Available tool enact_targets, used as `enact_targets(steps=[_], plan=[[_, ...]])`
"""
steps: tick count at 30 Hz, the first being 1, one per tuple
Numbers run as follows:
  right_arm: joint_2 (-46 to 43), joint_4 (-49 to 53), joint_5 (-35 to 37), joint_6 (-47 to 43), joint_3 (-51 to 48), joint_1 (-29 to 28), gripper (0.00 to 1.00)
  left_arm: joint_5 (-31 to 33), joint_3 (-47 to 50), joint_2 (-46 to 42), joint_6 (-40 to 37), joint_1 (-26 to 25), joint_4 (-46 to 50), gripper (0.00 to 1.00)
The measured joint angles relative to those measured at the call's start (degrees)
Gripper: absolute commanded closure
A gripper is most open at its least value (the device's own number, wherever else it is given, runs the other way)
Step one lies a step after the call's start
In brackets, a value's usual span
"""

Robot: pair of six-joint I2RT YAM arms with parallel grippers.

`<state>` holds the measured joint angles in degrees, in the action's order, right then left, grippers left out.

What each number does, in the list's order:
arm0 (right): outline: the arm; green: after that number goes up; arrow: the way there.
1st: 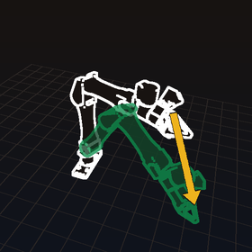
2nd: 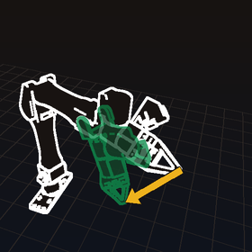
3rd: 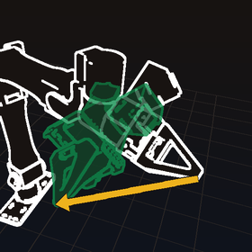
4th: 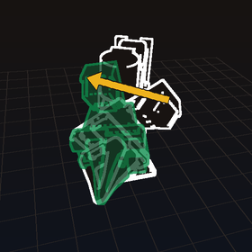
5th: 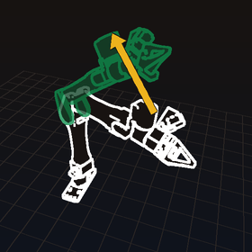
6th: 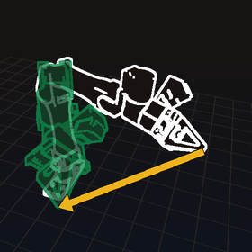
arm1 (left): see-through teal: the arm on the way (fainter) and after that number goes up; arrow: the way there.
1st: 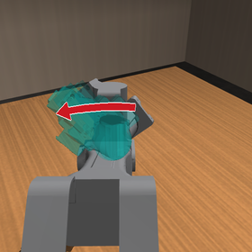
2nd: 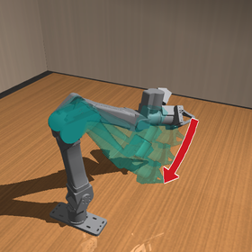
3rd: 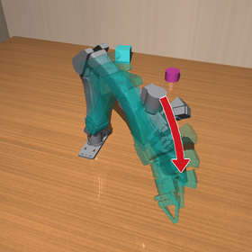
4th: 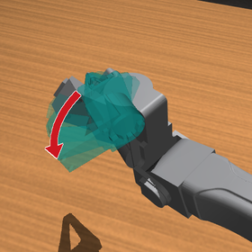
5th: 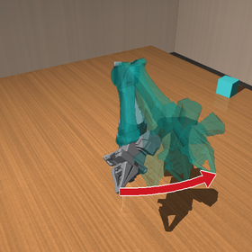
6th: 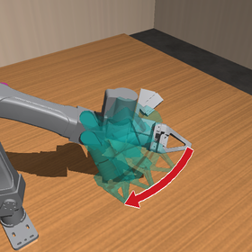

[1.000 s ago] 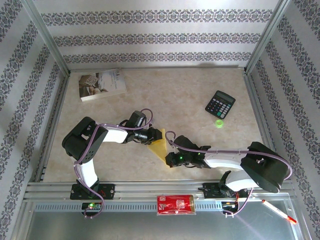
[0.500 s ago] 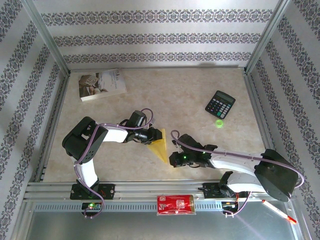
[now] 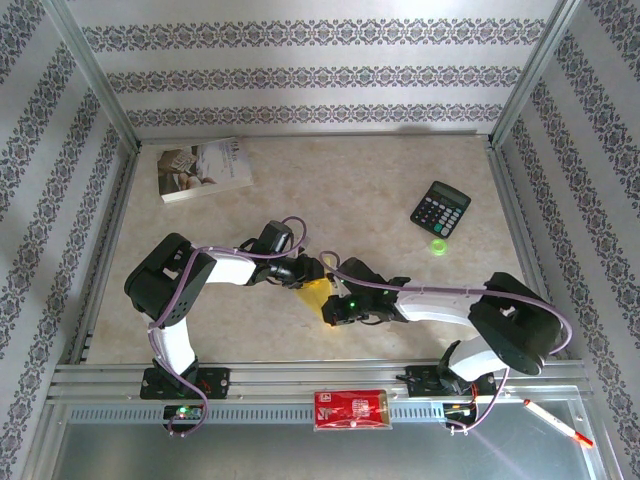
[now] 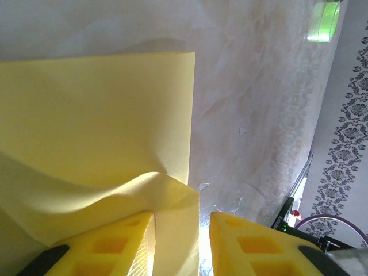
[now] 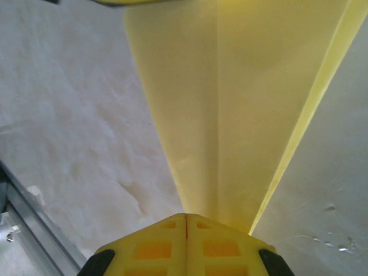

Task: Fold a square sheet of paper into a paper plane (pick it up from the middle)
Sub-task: Fourth fold the wing at the center of the table.

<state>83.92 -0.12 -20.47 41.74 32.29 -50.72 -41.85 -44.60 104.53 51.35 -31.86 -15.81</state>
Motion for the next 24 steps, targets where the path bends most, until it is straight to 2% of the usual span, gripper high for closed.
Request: enact_targets(steps=[14,24], plan=[[-1.3,-8.5,0.8,2.9,-6.5,-1.2,1.0,-0.5,-0.6,0.5,0.0,0.0,0.2,0.69],[-5.3,-9.1,2.6,5.5,-10.0,-3.5,1.0,-0.8,-0.7,0.6,-0.2,0.0,0.2,0.69]])
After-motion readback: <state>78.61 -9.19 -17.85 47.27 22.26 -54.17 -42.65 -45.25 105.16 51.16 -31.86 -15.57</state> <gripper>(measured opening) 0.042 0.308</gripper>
